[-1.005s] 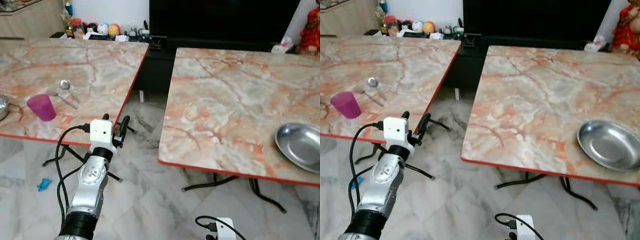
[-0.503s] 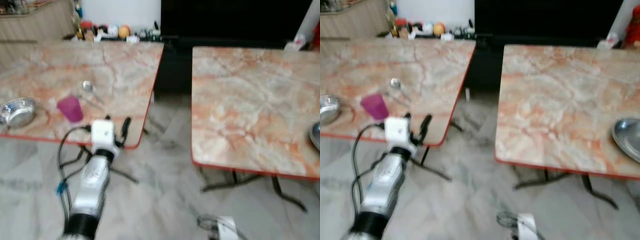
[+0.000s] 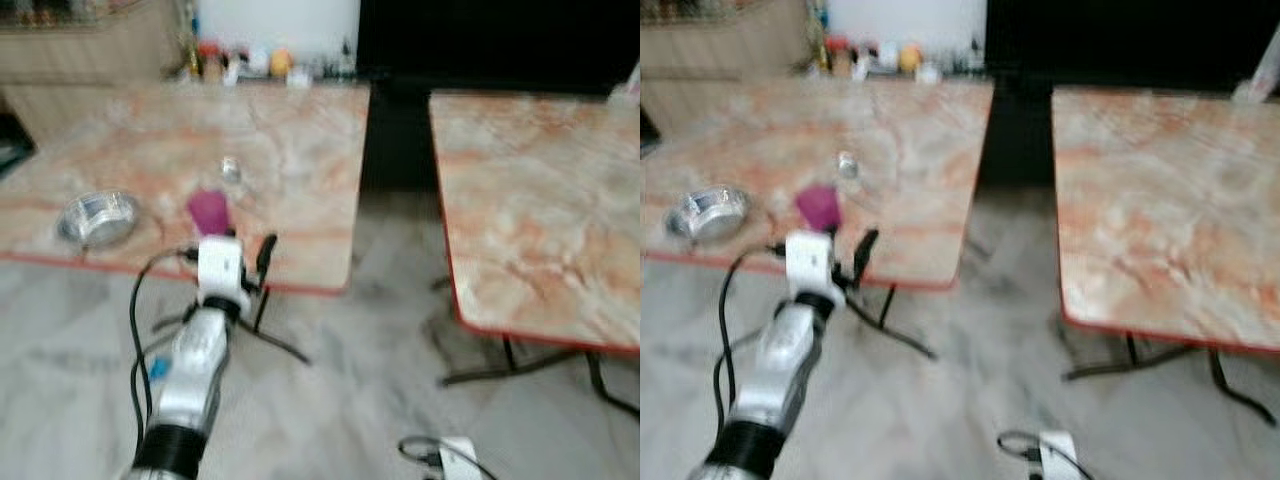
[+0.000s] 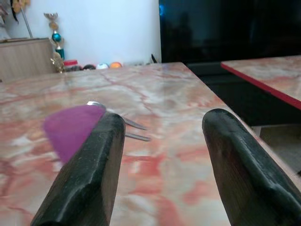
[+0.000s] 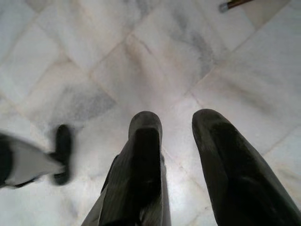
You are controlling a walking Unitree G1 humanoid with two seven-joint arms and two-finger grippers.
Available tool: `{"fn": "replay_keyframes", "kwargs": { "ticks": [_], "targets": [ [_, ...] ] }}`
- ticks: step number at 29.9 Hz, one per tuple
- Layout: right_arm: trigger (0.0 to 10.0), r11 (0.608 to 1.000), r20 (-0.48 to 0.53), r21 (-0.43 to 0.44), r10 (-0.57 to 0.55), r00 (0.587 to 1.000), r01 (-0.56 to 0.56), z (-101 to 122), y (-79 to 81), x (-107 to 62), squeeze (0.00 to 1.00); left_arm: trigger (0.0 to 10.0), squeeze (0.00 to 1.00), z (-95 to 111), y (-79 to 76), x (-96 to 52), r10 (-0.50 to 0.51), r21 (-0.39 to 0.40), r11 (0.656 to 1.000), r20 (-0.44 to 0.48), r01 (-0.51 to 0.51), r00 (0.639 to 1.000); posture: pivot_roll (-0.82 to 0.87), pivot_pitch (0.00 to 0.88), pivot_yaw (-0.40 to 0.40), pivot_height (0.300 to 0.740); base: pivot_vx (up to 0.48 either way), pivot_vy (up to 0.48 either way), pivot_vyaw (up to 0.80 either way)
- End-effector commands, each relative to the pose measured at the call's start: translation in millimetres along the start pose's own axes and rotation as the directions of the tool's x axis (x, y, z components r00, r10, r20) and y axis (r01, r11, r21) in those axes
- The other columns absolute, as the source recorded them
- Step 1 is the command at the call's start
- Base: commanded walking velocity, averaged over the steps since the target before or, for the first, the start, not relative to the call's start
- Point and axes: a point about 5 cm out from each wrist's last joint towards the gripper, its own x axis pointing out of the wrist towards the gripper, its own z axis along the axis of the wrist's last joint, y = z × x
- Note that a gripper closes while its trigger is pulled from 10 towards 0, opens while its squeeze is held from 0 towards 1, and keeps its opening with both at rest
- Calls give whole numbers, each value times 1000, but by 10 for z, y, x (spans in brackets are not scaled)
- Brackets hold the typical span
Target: Setting the table
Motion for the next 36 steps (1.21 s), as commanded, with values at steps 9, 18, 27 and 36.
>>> {"fn": "replay_keyframes", "kwargs": {
  "ticks": [9, 18, 27, 36],
  "targets": [
    [10000, 1000, 2, -7, 20, 1000, -20, 11, 69, 6, 0, 10000, 0, 12, 68, 0, 13, 20, 1000, -3, -13, 1000, 103, 0, -16, 740, 0, 342, 233],
    [10000, 1000, 3, 10, 19, 1000, -19, 16, 72, 8, 0, 10000, 0, 9, 74, 19, -2, -26, 1000, -11, 1, 1000, 106, 0, -19, 740, 0, 340, 45],
    [10000, 1000, 14, 17, 22, 1000, -22, 50, 72, 14, 0, 10000, 0, 59, -58, 65, -168, -67, 984, -3, 167, 986, 134, 0, -26, 740, 0, 342, 0],
    [10000, 999, 24, 32, 19, 1000, -20, 62, 67, 14, 0, 10000, 0, 40, -133, 21, -181, -56, 982, -12, 180, 983, 129, 0, -17, 740, 0, 341, 0]
  ]
}}
